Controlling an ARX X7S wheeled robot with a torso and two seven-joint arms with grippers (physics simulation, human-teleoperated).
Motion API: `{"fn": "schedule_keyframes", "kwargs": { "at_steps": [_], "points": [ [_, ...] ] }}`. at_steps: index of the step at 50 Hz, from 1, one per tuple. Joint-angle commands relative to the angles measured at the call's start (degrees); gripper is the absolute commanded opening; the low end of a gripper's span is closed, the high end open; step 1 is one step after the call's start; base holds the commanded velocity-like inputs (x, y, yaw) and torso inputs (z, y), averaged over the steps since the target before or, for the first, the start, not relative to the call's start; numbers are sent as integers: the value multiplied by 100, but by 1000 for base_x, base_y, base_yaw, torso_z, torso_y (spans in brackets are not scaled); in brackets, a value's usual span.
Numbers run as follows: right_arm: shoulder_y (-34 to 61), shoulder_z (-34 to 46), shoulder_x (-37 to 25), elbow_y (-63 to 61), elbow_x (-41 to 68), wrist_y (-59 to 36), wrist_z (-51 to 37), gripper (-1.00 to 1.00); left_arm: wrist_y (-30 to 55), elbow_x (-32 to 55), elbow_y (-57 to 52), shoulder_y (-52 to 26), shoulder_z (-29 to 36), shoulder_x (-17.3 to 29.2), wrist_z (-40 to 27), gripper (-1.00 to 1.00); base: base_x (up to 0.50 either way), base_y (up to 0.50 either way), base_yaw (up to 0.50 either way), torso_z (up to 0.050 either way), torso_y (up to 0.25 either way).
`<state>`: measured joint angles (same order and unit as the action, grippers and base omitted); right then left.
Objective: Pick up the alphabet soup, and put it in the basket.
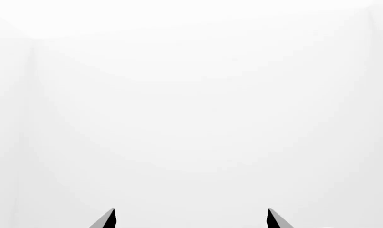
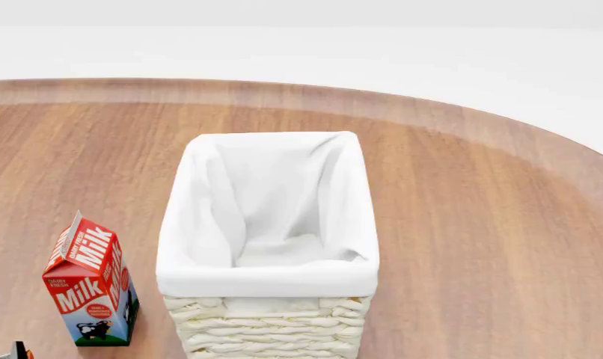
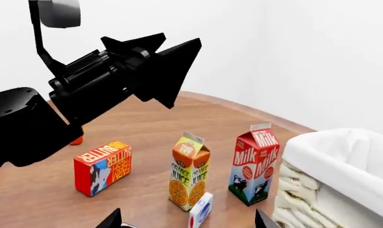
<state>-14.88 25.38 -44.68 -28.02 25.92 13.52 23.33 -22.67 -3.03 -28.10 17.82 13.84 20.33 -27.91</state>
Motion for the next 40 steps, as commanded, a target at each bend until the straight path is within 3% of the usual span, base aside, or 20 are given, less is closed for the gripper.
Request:
{"fn": "schedule_keyframes", "kwargs": {
  "at_steps": [1, 40],
  "points": [
    [-4, 225, -11, 38, -267, 2, 203, 100, 33, -21, -36, 6, 18, 12, -24, 100, 0, 0, 0, 0, 0],
    [167, 593, 183, 582, -945, -243, 272, 100, 54, -53, -22, -19, 94, 49, -86, 100, 0, 0, 0, 0, 0]
  ]
}}
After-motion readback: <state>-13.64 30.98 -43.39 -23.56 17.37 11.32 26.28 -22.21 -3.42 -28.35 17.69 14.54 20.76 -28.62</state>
